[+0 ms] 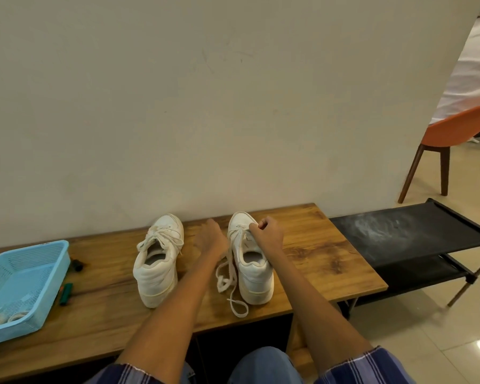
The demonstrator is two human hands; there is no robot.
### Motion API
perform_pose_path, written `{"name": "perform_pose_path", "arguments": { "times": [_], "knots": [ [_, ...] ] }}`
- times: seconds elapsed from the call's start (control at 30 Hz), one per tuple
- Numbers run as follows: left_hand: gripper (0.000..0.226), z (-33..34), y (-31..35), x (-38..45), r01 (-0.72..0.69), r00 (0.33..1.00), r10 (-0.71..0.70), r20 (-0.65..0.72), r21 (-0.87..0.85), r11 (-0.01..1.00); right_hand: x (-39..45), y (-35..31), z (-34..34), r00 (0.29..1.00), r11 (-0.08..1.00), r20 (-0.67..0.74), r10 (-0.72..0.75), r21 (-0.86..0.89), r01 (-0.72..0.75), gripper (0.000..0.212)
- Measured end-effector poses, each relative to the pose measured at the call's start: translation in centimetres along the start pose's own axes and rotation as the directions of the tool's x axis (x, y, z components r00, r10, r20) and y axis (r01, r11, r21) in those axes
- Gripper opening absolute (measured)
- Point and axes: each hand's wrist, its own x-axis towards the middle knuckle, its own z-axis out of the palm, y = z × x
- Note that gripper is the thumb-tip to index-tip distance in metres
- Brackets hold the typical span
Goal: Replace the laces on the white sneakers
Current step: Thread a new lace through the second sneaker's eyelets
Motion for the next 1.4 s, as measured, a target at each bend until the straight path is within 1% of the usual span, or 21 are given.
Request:
{"name": "perform_pose_path", "arguments": {
  "times": [0.07, 0.13, 0.23, 0.37, 0.43, 0.47, 0.53, 0.6, 0.63, 0.73, 0.8, 0.87, 0.93, 1.0, 1.07, 1.1, 1.17, 1.2, 1.27, 1.33, 1.4],
  "knots": [
    [0.027, -0.2, 0.3, 0.6, -0.170, 0.983, 0.166, -0.076, -0.044, 0.984, 0.0, 0.0, 0.2, 0.999, 0.997, 0.023, -0.038, -0.070, 0.040, 0.015],
    [0.028, 0.1, 0.7, 1.0, -0.261, 0.965, 0.257, -0.044, -0.102, 0.960, 0.1, 0.0, 0.3, 0.998, 0.994, 0.028, -0.050, -0.098, 0.052, 0.014],
    [0.024, 1.1, 0.9, 1.3, -0.232, 0.970, 0.243, 0.027, -0.217, 0.948, 0.2, 0.0, 0.3, 0.998, 0.991, 0.029, -0.059, -0.117, 0.062, 0.013],
    [0.019, 1.8, 0.5, 0.9, -0.179, 0.982, 0.187, -0.020, -0.411, 0.894, 0.3, 0.0, 0.3, 0.998, 0.985, 0.038, -0.056, -0.159, 0.062, 0.012],
    [0.011, 1.1, 0.5, 0.8, -0.102, 0.995, 0.093, -0.046, -0.595, 0.797, 0.2, -0.1, 0.4, 0.998, 0.983, 0.041, -0.057, -0.173, 0.064, 0.012],
    [0.006, 0.5, 0.6, 0.9, -0.069, 0.998, 0.040, -0.058, -0.696, 0.715, 0.1, -0.1, 0.3, 0.998, 0.982, 0.040, -0.056, -0.177, 0.062, 0.012],
    [0.014, -1.1, 0.5, 1.3, -0.024, 0.997, -0.056, -0.060, -0.864, 0.503, 0.0, -0.4, 0.2, 0.998, 0.978, 0.036, -0.056, -0.197, 0.062, 0.012],
    [0.019, -3.1, 0.3, 1.5, 0.005, 0.994, -0.106, -0.029, -0.951, 0.308, -0.1, -0.6, 0.1, 0.998, 0.973, 0.030, -0.054, -0.223, 0.060, 0.012],
    [0.019, -4.0, 0.3, 1.5, 0.004, 0.994, -0.111, -0.024, -0.969, 0.245, -0.1, -0.5, 0.1, 0.998, 0.970, 0.031, -0.051, -0.237, 0.057, 0.013],
    [0.017, -6.9, 0.1, 0.9, -0.016, 0.994, -0.100, -0.035, -0.984, 0.178, -0.5, -1.4, -0.2, 0.993, 0.936, 0.111, -0.044, -0.343, 0.080, 0.015],
    [0.019, -8.3, 0.0, 0.3, -0.005, 0.997, -0.079, -0.018, -0.987, 0.160, -0.4, -2.1, -0.3, 0.973, 0.860, 0.233, 0.000, -0.496, 0.119, 0.012],
    [0.020, -9.7, -0.1, -0.5, 0.049, 0.999, -0.025, 0.047, -0.992, 0.116, -0.3, -3.3, -0.5, 0.961, 0.802, 0.275, -0.005, -0.573, 0.169, 0.007],
    [0.021, -10.7, 0.0, -1.2, 0.140, 0.988, 0.061, 0.141, -0.990, 0.026, -0.7, -5.0, -1.0, 0.961, 0.842, 0.258, -0.099, -0.492, 0.219, 0.016],
    [0.029, -11.3, 0.3, -1.8, 0.176, 0.977, 0.136, 0.167, -0.983, -0.054, -1.7, -7.2, -1.3, 0.933, 0.948, 0.317, -0.171, -0.205, 0.243, 0.026],
    [0.044, -11.5, 0.8, -2.2, 0.162, 0.979, 0.144, 0.148, -0.982, -0.094, -2.9, -9.5, -1.2, 0.861, 0.994, 0.499, -0.100, 0.096, 0.060, 0.035],
    [0.050, -11.6, 1.1, -2.4, 0.145, 0.983, 0.126, 0.135, -0.987, -0.074, -3.2, -10.2, -1.2, 0.806, 0.988, 0.587, -0.071, 0.153, -0.024, 0.036],
    [0.056, -11.5, 1.1, -2.4, 0.076, 0.994, 0.073, 0.083, -0.992, 0.096, -3.1, -10.8, -1.6, 0.737, 0.976, 0.672, -0.071, 0.200, -0.088, 0.031],
    [0.055, -11.3, 0.9, -2.4, 0.031, 0.998, 0.047, 0.042, -0.977, 0.211, -2.8, -10.9, -1.9, 0.734, 0.967, 0.675, -0.078, 0.230, -0.109, 0.026],
    [0.048, -10.9, 0.4, -2.0, -0.030, 0.999, 0.002, -0.032, -0.921, 0.387, -2.2, -11.6, -3.1, 0.750, 0.934, 0.659, -0.058, 0.301, -0.193, 0.014],
    [0.046, -10.5, -0.3, -1.6, -0.015, 0.999, -0.030, -0.036, -0.858, 0.513, -1.7, -12.5, -4.4, 0.747, 0.900, 0.663, -0.056, 0.357, -0.249, 0.007],
    [0.046, -10.1, -0.9, -1.4, -0.014, 0.999, -0.014, -0.034, -0.695, 0.718, -1.1, -13.6, -5.7, 0.773, 0.904, 0.632, -0.063, 0.364, -0.224, 0.009]
  ]
}}
